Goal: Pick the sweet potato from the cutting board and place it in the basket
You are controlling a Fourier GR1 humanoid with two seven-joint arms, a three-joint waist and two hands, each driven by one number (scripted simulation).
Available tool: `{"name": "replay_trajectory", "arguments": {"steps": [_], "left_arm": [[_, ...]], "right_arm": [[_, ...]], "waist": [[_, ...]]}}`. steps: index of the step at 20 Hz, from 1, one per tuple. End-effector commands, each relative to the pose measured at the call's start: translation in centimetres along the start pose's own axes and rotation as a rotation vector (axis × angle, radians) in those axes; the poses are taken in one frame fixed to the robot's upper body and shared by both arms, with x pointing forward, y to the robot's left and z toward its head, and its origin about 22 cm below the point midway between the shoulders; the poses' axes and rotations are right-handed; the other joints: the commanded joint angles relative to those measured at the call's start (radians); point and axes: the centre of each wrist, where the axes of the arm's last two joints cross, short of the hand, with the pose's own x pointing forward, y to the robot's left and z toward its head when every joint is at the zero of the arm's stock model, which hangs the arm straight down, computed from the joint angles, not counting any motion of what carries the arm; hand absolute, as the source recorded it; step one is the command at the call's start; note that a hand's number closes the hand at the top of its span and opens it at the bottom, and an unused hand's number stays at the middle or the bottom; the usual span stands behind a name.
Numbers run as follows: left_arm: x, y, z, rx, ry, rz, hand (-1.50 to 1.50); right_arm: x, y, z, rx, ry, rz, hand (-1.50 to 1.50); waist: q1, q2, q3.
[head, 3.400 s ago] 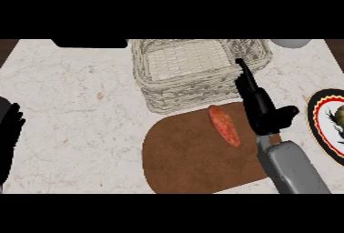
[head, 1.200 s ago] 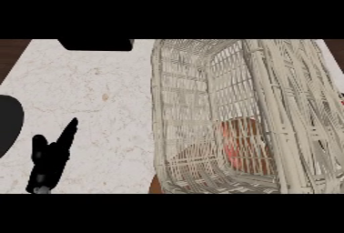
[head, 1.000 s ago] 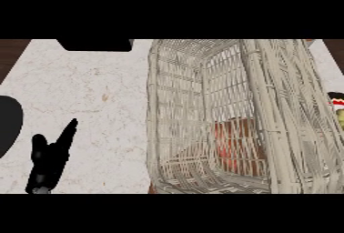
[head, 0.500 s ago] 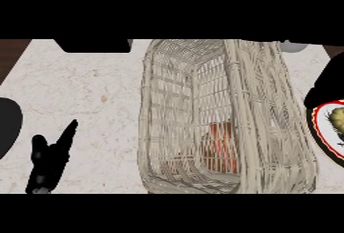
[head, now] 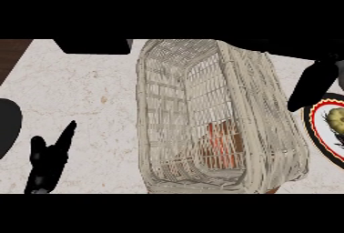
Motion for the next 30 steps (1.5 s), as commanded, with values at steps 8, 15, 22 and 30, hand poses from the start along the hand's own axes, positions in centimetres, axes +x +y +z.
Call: {"name": "replay_trajectory", "arguments": {"steps": [8, 15, 22, 30], "left_arm": [[-2.2, -1.0, 0.8, -0.049, 0.112, 0.019, 0.0], [-2.5, -1.0, 0.4, -0.044, 0.105, 0.032, 0.0], [-2.0, -0.5, 0.4, -0.044, 0.098, 0.022, 0.0], [-2.4, -0.8, 0.2, -0.044, 0.097, 0.021, 0.0]], "right_arm": [[-2.3, 8.3, -3.5, 0.18, -0.046, -0.083, -1.5], [-1.8, 8.3, -4.7, 0.162, -0.069, -0.042, -1.5], [-2.4, 10.7, -6.0, 0.146, -0.079, -0.071, -1.5], [-2.2, 11.7, -7.1, 0.194, -0.061, -0.026, -1.5]], "waist": [[0.01, 0.034, -0.005], [0.002, 0.032, -0.007], [0.01, 0.037, -0.007], [0.004, 0.037, -0.009]]}}
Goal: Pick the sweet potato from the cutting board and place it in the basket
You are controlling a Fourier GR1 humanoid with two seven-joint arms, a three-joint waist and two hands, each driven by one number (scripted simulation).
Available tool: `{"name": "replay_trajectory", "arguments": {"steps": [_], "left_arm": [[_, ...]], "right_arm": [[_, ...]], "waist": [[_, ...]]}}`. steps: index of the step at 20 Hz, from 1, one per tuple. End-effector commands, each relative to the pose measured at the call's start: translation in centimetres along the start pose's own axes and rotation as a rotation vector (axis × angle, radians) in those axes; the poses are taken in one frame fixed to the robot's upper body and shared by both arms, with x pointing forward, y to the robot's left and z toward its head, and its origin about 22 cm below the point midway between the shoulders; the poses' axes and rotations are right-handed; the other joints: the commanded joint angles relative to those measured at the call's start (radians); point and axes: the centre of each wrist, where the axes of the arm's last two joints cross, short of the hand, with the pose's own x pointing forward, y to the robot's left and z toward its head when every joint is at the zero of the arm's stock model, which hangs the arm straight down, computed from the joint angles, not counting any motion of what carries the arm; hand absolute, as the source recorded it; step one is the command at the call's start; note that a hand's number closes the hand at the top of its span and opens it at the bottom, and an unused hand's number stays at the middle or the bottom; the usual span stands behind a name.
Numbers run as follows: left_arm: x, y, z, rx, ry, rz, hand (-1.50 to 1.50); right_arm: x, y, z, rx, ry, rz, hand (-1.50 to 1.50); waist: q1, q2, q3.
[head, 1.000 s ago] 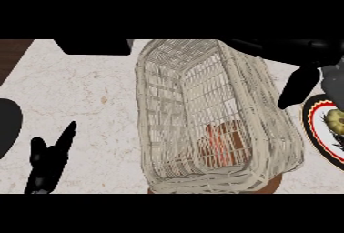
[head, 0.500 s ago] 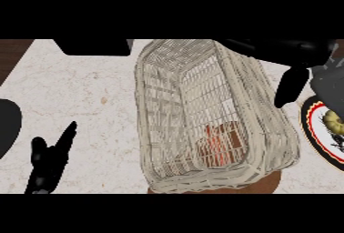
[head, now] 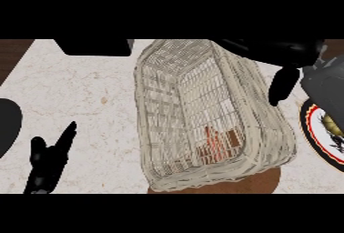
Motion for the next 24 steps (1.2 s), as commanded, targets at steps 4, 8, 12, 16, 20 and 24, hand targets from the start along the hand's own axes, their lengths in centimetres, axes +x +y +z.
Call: {"name": "replay_trajectory", "arguments": {"steps": [4, 8, 12, 16, 20, 24], "left_arm": [[-1.6, -0.8, 0.6, -0.039, 0.078, 0.037, 0.0], [-1.7, -1.3, 0.2, -0.038, 0.088, 0.037, 0.0], [-2.0, -2.0, 0.4, -0.048, 0.085, 0.037, 0.0], [-2.0, -0.7, 0.6, -0.056, 0.099, 0.032, 0.0], [-0.6, -0.7, -0.3, -0.053, 0.067, 0.036, 0.0], [-2.0, -1.5, 0.0, -0.035, 0.11, 0.036, 0.0]], "right_arm": [[0.0, 8.4, -2.9, 0.301, -0.025, -0.041, -1.5], [0.6, 9.2, -4.1, 0.307, -0.037, -0.058, -1.5], [1.2, 10.7, -4.8, 0.297, -0.037, -0.056, -1.5], [0.5, 10.7, -3.8, 0.295, -0.038, -0.057, -1.5], [1.1, 11.6, -4.6, 0.286, -0.054, -0.06, -1.5], [1.1, 11.3, -3.7, 0.248, -0.105, -0.011, 1.5]], "waist": [[0.015, 0.061, 0.011], [0.004, 0.061, 0.01], [0.014, 0.063, 0.01], [0.01, 0.057, 0.011], [0.01, 0.063, 0.01], [0.005, 0.063, 0.011]]}}
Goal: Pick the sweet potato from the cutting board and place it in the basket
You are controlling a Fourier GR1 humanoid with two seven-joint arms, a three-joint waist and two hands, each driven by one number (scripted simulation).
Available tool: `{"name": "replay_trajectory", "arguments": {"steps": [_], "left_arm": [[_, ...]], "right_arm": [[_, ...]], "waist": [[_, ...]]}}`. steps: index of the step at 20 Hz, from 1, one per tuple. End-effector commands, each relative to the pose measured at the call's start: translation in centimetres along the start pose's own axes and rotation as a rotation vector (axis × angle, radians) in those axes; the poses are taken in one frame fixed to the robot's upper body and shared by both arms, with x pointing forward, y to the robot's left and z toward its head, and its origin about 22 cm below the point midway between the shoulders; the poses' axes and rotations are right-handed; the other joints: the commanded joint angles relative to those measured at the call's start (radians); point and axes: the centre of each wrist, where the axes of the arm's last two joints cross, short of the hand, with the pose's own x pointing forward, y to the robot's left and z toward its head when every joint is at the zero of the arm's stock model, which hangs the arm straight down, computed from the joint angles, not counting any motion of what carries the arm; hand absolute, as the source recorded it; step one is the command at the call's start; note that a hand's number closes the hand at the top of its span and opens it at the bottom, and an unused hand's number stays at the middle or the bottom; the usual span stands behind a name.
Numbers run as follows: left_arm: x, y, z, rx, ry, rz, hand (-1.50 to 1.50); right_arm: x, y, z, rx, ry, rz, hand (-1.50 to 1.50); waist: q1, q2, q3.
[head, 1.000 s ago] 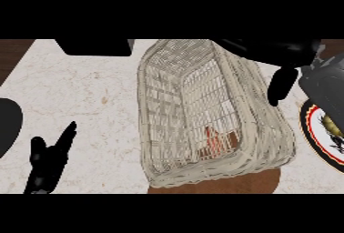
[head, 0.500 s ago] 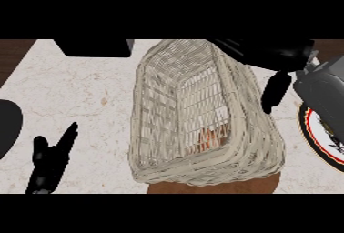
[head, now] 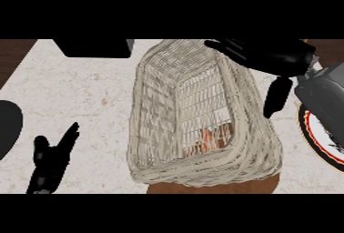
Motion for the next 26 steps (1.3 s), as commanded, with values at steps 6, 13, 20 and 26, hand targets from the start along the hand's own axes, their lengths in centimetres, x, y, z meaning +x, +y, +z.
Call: {"name": "replay_trajectory", "arguments": {"steps": [6, 13, 20, 26], "left_arm": [[-1.3, -1.6, 0.1, -0.05, 0.071, 0.021, 0.0], [-1.9, -0.2, 0.7, -0.01, 0.082, 0.012, 0.0], [-3.4, 0.8, 1.5, 0.039, 0.139, 0.039, 0.0], [-2.7, 1.7, 2.3, 0.076, 0.109, 0.049, 0.0]], "right_arm": [[3.0, 8.4, -3.4, 0.218, -0.168, 0.027, 1.5], [7.2, 3.7, -1.6, 0.54, -0.399, 0.254, 1.5], [10.1, 0.4, 1.5, 0.561, -0.559, 0.319, 1.5], [5.9, 2.0, 3.7, 0.516, -0.443, -0.081, 1.5]], "waist": [[0.012, 0.075, 0.007], [-0.021, 0.014, -0.014], [-0.085, 0.017, -0.002], [-0.131, 0.036, -0.001]]}}
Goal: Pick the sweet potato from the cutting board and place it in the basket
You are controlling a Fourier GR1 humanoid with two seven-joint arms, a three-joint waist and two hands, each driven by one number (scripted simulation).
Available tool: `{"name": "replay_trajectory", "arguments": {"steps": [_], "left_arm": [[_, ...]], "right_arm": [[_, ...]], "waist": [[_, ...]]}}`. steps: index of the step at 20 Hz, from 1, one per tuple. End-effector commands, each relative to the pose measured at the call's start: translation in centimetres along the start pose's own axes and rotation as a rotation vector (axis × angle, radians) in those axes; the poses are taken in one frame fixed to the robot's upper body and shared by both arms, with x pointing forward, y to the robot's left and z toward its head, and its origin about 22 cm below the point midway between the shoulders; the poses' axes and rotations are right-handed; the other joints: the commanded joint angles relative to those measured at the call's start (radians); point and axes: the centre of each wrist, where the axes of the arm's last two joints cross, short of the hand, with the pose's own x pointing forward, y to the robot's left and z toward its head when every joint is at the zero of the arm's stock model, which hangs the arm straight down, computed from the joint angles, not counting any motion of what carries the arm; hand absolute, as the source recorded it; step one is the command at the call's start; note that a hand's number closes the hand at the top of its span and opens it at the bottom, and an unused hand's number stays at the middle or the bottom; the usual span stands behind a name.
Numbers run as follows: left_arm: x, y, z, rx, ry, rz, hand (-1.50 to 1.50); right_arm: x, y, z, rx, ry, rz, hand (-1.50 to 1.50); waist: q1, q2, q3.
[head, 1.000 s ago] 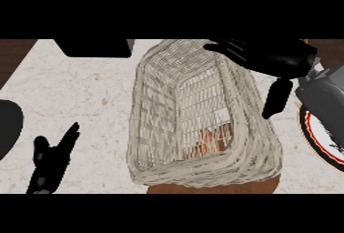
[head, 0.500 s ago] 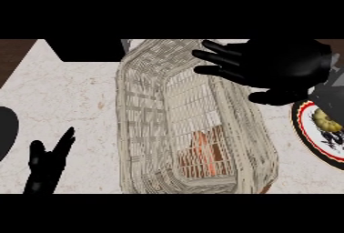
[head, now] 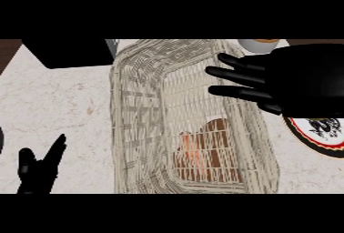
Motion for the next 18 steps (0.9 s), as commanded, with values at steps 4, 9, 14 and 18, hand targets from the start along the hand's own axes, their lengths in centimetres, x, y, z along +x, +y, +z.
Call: {"name": "replay_trajectory", "arguments": {"steps": [4, 9, 14, 18], "left_arm": [[-2.1, 0.2, 0.9, 0.017, 0.082, 0.035, 0.0], [-1.6, -0.1, 1.0, 0.002, 0.077, 0.039, 0.0], [-1.6, -0.3, 0.9, -0.024, 0.068, 0.02, 0.0], [-1.3, -1.1, 0.8, -0.046, 0.052, 0.0, 0.0]], "right_arm": [[0.8, 4.6, -1.5, 0.086, -0.346, -0.506, 1.5], [1.2, 1.8, -0.2, 0.073, -0.35, -0.593, 1.5], [1.4, -3.1, 0.8, -0.004, -0.264, -0.578, 1.5], [0.7, -5.6, 0.4, -0.048, -0.201, -0.629, 1.5]], "waist": [[-0.025, 0.043, -0.011], [-0.018, 0.039, -0.016], [0.017, 0.045, -0.018], [0.044, 0.049, -0.019]]}}
